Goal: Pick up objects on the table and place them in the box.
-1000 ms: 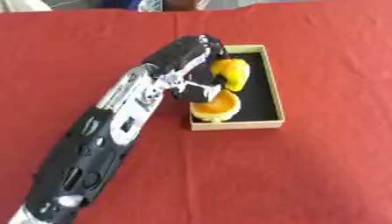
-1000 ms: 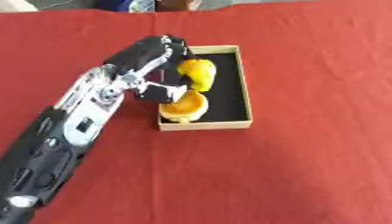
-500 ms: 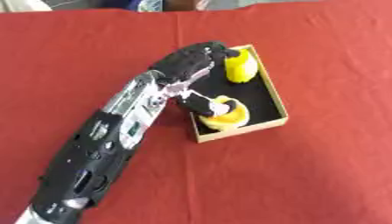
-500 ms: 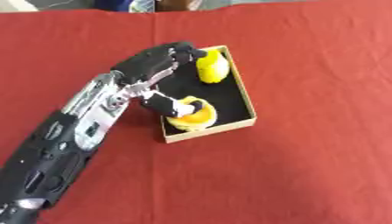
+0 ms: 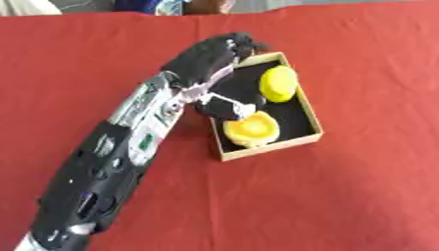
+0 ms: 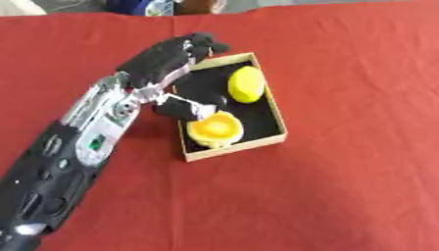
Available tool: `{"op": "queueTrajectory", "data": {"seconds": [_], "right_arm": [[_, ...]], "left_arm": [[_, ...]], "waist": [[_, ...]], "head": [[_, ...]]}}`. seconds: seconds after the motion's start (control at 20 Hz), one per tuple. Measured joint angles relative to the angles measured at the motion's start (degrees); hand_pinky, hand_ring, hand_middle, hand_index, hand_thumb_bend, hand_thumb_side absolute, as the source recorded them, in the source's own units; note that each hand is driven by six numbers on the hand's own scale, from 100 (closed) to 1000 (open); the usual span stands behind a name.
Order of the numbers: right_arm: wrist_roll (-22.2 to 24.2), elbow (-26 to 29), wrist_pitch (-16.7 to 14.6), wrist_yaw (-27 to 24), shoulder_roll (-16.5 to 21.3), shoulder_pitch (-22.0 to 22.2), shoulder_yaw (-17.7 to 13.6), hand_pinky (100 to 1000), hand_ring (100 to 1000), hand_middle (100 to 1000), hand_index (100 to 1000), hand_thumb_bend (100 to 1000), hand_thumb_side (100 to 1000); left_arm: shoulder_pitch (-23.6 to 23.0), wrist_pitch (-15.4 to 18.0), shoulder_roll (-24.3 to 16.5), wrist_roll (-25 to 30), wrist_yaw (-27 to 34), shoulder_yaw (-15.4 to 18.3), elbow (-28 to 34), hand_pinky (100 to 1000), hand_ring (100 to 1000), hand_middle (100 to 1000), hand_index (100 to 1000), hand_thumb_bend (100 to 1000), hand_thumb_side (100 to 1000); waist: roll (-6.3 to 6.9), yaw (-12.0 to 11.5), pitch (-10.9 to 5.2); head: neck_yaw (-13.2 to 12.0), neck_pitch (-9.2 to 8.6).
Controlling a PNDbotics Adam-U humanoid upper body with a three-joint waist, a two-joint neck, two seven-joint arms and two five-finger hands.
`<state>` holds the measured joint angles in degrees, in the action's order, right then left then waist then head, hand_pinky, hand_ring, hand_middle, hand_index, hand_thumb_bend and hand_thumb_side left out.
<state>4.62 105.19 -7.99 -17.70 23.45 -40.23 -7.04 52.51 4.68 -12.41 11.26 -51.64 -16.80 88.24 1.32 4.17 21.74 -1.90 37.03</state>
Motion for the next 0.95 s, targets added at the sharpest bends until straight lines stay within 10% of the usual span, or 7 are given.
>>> {"op": "queueTrajectory", "data": {"seconds": [0.6,0.95], "right_arm": [[-1.8,0.4,-1.2,1.0,1.3,-0.5,-0.4,951,947,798,862,100,692],[-2.9,0.4,-2.0,1.5,2.0,-0.7,-0.9,949,944,799,862,100,690]], "left_arm": [[-6.2,-8.8,-16.1,-21.7,28.3,14.3,20.3,839,878,723,812,100,520],[-14.6,-5.3,-21.1,-34.7,40.2,20.7,25.2,846,877,725,818,100,602]], "waist": [[-0.45,-2.1,-1.13],[-1.91,-3.4,-1.11]], "head": [[2.6,0.71],[3.1,0.63]]}}
